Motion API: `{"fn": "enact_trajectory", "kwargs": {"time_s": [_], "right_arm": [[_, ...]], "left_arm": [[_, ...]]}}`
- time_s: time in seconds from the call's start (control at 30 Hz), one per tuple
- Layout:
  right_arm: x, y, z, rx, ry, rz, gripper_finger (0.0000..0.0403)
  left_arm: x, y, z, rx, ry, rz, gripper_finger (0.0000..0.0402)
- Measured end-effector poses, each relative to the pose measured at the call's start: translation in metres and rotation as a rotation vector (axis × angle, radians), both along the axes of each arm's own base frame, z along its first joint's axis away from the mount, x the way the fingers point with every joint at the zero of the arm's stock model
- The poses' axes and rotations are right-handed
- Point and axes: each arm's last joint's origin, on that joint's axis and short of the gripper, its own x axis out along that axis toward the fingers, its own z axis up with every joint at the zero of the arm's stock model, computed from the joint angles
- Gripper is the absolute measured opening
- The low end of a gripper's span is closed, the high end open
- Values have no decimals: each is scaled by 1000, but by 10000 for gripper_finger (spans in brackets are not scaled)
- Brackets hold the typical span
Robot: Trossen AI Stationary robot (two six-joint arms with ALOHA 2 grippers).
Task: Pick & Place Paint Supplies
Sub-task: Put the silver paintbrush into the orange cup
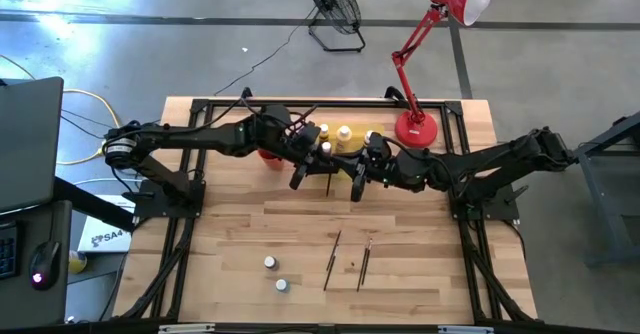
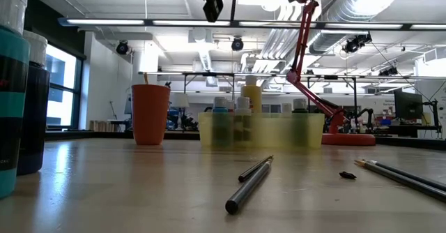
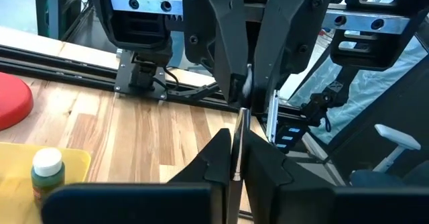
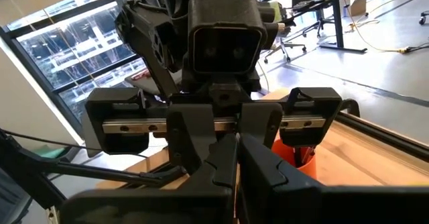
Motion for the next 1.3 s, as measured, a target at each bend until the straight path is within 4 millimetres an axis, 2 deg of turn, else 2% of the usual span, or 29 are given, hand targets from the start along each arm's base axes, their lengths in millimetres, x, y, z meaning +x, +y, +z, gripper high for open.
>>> {"fn": "enact_trajectory", "kwargs": {"time_s": [0.13, 0.53, 0.7, 0.9, 1.07, 1.3], "right_arm": [[0, 0, 0, 0, 0, 0, 4], [0, 0, 0, -3, 1, 1, 7], [-7, -1, 6, -4, -4, 9, 43], [-26, -2, 24, 5, -58, 17, 104], [-48, 2, 40, 17, -95, 69, 131], [-65, 17, 46, 38, -83, 142, 130]], "left_arm": [[0, 0, 0, 3, -2, -1, 12], [0, 0, 0, 1, -3, -15, 12], [-2, 0, 3, 21, -16, -17, 12], [-9, -2, 11, 48, -48, -19, 12], [-26, -3, 20, 134, -17, 50, 12], [-71, 0, 33, 314, 67, 270, 12]]}}
